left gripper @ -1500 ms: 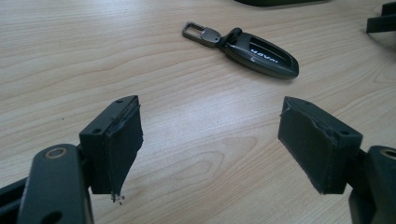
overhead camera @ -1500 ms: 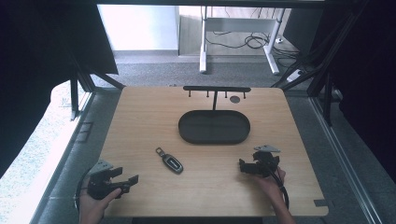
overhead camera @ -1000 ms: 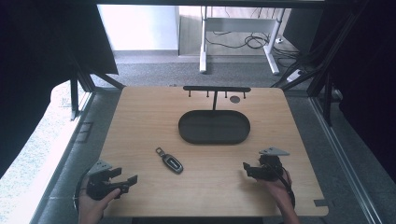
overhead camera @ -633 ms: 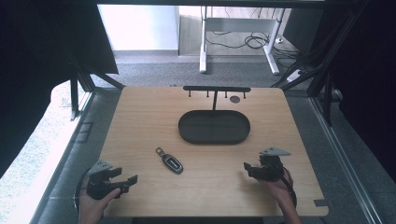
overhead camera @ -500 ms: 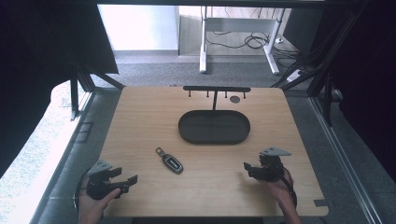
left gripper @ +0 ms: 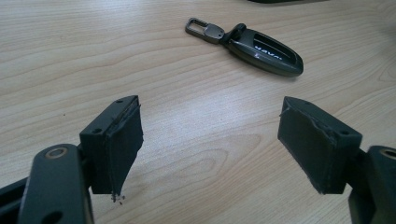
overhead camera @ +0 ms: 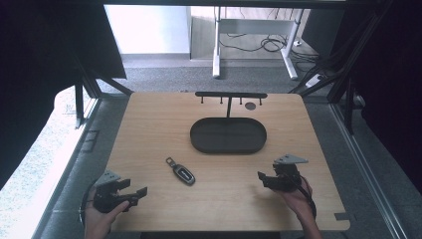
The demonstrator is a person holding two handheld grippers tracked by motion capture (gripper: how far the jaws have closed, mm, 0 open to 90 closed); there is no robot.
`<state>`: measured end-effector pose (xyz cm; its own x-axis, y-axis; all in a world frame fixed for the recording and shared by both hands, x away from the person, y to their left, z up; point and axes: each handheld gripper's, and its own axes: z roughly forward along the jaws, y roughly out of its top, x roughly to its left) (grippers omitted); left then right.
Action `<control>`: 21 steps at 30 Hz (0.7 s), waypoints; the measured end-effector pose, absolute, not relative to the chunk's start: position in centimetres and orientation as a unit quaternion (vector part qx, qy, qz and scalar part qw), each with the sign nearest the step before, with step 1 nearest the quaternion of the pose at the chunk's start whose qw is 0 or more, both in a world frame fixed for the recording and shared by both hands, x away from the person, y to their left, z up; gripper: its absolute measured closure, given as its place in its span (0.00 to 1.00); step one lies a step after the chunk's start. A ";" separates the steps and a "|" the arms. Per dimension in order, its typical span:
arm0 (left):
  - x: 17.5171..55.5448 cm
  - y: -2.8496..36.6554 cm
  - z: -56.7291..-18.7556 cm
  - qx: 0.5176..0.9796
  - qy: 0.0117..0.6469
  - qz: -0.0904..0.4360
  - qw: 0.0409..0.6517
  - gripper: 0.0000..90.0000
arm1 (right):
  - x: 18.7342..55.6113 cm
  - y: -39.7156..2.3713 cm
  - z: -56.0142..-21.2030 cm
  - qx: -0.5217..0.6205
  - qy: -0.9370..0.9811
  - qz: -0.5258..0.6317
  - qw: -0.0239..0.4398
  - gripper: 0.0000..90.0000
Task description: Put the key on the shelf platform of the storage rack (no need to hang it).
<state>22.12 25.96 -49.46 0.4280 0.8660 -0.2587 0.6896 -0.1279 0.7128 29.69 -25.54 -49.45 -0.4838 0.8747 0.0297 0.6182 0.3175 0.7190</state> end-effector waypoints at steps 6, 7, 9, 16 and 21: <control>22.1 26.1 -49.4 0.741 0.525 0.111 0.403 0.25 | 29.8 -24.9 -48.6 0.459 0.800 0.341 0.179 0.39; 22.1 26.1 -49.4 0.741 0.525 0.111 0.404 0.25 | 29.8 -24.7 -48.3 0.455 0.803 0.341 0.177 0.39; 22.1 26.1 -49.3 0.741 0.525 0.110 0.404 0.25 | 29.9 -24.3 -47.6 0.446 0.810 0.339 0.176 0.40; 22.1 26.0 -49.4 0.742 0.524 0.109 0.404 0.25 | 30.1 -22.1 -45.5 0.410 0.836 0.325 0.165 0.40; 22.1 26.0 -49.4 0.743 0.523 0.109 0.403 0.25 | 30.4 -20.8 -44.5 0.394 0.846 0.326 0.150 0.40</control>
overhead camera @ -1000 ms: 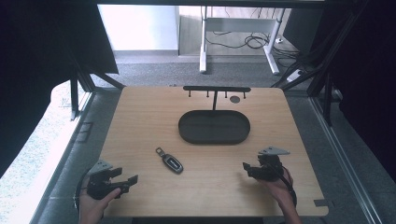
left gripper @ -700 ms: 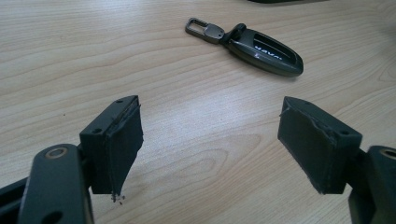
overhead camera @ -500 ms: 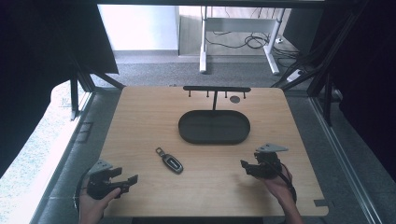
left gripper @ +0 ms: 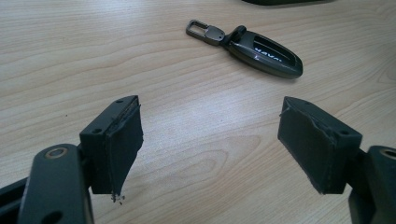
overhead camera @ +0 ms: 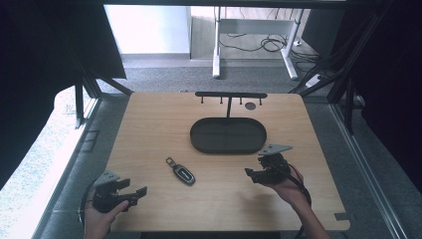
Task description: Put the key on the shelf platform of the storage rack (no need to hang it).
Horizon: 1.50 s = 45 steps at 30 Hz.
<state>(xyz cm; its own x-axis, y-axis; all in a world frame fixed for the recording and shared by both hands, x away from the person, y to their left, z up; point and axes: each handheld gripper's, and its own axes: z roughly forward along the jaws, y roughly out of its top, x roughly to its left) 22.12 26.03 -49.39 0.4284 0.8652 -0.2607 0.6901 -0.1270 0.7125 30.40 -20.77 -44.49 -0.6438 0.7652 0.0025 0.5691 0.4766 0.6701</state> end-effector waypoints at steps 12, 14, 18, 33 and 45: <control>22.2 25.8 -49.6 0.745 0.522 0.105 0.401 0.25 | 31.3 -17.1 -42.7 0.358 0.870 0.310 0.135 0.39; 22.2 25.8 -49.6 0.745 0.523 0.104 0.400 0.25 | 31.7 -16.2 -42.4 0.351 0.875 0.307 0.132 0.39; 22.2 25.8 -49.6 0.746 0.523 0.103 0.400 0.25 | 32.2 -15.2 -42.1 0.342 0.880 0.304 0.129 0.39; 22.2 25.8 -49.8 0.747 0.522 0.103 0.398 0.25 | 33.2 -10.6 -42.2 0.304 0.900 0.294 0.107 0.39; 22.2 25.8 -49.8 0.747 0.522 0.103 0.398 0.25 | 33.8 -7.9 -42.6 0.292 0.908 0.285 0.098 0.39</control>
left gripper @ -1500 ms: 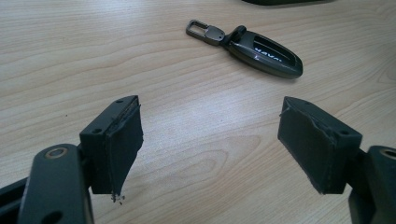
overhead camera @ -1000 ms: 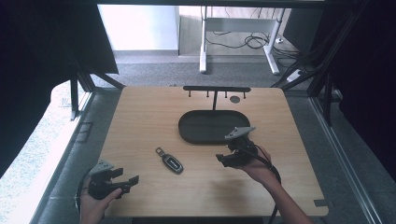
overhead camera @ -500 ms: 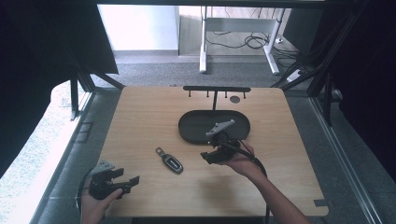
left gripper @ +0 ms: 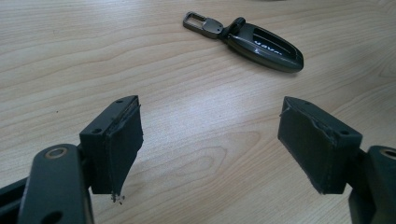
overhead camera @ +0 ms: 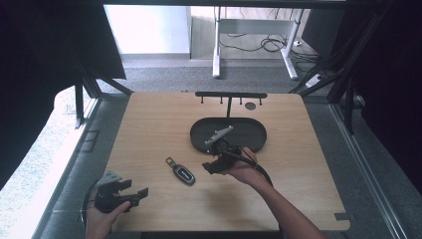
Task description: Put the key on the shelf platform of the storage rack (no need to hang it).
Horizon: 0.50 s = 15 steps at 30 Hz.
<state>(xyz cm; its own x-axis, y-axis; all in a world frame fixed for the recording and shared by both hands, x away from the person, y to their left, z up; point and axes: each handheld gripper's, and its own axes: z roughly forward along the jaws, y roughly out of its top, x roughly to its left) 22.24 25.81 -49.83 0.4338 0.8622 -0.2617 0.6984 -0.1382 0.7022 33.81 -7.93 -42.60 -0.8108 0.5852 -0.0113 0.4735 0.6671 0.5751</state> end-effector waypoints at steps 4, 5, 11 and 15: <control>22.2 25.8 -49.8 0.747 0.522 0.102 0.399 0.25 | 33.9 -7.1 -42.6 0.286 0.911 0.283 0.095 0.39; 22.2 25.8 -49.8 0.747 0.521 0.103 0.398 0.25 | 34.0 -6.9 -42.7 0.285 0.911 0.282 0.095 0.39; 22.2 25.8 -49.8 0.747 0.522 0.102 0.398 0.25 | 34.2 -5.6 -43.2 0.277 0.916 0.276 0.087 0.39; 22.2 25.8 -49.8 0.747 0.522 0.102 0.399 0.25 | 34.3 -5.1 -43.4 0.278 0.917 0.274 0.082 0.38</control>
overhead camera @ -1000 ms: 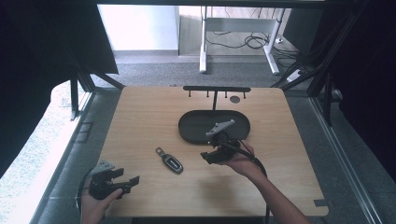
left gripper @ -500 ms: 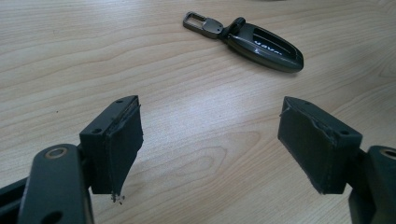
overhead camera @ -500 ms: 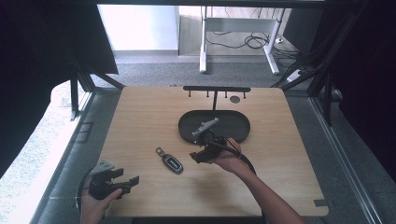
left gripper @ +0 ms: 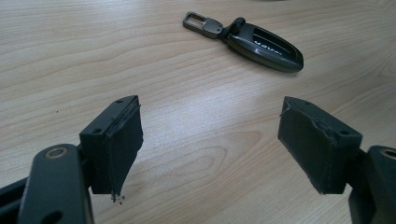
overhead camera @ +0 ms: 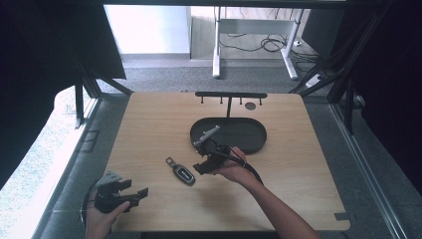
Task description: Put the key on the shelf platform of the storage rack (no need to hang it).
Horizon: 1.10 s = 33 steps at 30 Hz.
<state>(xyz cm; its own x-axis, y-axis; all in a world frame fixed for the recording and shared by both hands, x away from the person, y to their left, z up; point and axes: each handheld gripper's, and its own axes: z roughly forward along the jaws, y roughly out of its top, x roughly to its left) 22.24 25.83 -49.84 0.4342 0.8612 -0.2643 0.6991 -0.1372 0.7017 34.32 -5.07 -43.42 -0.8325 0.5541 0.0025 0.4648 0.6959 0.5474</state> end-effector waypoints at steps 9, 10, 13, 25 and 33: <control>22.2 25.9 -49.9 0.747 0.522 0.102 0.399 0.25 | 34.6 -2.8 -43.8 0.265 0.924 0.265 0.076 0.38; 22.2 25.9 -49.8 0.747 0.522 0.102 0.399 0.25 | 34.6 -2.3 -43.9 0.259 0.926 0.263 0.076 0.37; 22.2 25.9 -49.8 0.746 0.522 0.103 0.400 0.25 | 34.7 -1.8 -44.2 0.256 0.928 0.259 0.074 0.37; 22.2 26.1 -49.8 0.745 0.522 0.103 0.401 0.25 | 35.2 0.4 -46.1 0.255 0.936 0.233 0.066 0.37; 22.2 26.1 -49.8 0.745 0.522 0.104 0.401 0.25 | 35.5 1.4 -47.0 0.247 0.942 0.220 0.064 0.36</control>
